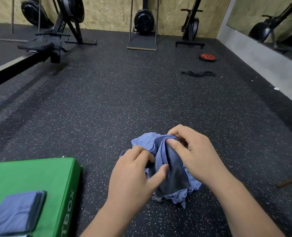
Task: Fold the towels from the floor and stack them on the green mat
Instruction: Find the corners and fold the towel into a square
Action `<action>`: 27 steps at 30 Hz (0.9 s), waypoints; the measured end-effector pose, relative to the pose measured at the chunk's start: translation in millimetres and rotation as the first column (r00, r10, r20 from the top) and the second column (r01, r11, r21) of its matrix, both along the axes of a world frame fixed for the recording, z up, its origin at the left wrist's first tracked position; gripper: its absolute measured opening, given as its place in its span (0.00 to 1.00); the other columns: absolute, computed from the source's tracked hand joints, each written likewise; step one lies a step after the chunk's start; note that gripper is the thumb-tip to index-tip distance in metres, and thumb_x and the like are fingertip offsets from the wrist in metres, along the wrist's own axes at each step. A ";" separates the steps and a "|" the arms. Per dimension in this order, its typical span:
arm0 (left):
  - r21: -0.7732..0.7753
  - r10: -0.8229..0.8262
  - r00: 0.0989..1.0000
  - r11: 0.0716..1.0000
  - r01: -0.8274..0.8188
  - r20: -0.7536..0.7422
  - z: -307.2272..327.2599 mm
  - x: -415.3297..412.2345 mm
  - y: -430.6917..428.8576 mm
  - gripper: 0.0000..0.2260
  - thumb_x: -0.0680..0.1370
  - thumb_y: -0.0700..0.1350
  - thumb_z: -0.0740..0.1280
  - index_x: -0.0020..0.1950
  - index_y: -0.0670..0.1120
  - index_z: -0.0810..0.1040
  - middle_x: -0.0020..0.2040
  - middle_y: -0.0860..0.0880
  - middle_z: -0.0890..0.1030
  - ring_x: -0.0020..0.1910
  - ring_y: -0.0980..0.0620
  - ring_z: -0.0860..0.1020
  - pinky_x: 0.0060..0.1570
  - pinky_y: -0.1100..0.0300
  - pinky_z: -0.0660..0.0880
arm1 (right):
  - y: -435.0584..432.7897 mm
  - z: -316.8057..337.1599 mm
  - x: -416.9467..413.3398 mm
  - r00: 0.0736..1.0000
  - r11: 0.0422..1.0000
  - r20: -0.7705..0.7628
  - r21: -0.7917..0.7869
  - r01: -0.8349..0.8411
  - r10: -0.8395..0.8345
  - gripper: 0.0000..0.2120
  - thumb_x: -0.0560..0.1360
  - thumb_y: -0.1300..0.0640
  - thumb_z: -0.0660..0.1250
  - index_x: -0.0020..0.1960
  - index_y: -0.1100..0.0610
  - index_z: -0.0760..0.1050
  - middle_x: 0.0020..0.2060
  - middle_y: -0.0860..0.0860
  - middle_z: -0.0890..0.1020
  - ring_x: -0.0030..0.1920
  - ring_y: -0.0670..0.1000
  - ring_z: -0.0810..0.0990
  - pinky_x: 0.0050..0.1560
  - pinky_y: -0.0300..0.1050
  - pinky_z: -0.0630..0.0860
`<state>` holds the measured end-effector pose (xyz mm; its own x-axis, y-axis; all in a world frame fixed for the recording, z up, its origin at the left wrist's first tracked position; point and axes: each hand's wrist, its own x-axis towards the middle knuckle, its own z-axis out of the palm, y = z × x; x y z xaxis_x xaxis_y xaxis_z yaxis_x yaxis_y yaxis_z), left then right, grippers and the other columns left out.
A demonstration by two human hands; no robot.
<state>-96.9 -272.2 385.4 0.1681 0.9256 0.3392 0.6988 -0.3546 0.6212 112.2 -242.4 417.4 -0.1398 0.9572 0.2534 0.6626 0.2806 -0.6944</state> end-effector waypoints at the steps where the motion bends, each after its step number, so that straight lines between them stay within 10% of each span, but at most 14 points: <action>1: 0.003 0.014 1.000 1.000 -0.014 -0.009 0.7 -1.0 0.7 0.13 0.76 0.63 0.71 0.43 0.55 0.77 0.45 0.59 0.76 0.46 0.53 0.78 0.47 0.50 0.78 | 0.0 -0.1 -0.3 1.000 1.000 0.004 0.003 0.001 -0.001 0.04 0.83 0.54 0.70 0.52 0.46 0.79 0.45 0.46 0.82 0.46 0.50 0.80 0.50 0.53 0.77; 14: -0.227 0.119 0.992 0.968 -0.108 0.032 19.3 -45.2 22.9 0.06 0.76 0.47 0.76 0.39 0.56 0.84 0.37 0.63 0.84 0.36 0.62 0.80 0.36 0.68 0.71 | 0.0 -0.8 6.4 0.990 1.000 0.142 0.009 0.002 -0.003 0.03 0.83 0.51 0.69 0.51 0.44 0.77 0.43 0.42 0.77 0.50 0.46 0.76 0.53 0.50 0.73; 27: -0.163 -0.294 0.955 0.945 0.284 -0.037 29.8 -62.4 21.9 0.13 0.81 0.42 0.60 0.51 0.61 0.75 0.44 0.55 0.76 0.40 0.52 0.76 0.44 0.48 0.77 | 0.1 1.5 8.6 0.994 0.993 0.107 -0.118 -0.007 0.020 0.05 0.84 0.51 0.67 0.49 0.46 0.75 0.46 0.42 0.80 0.47 0.44 0.76 0.47 0.42 0.68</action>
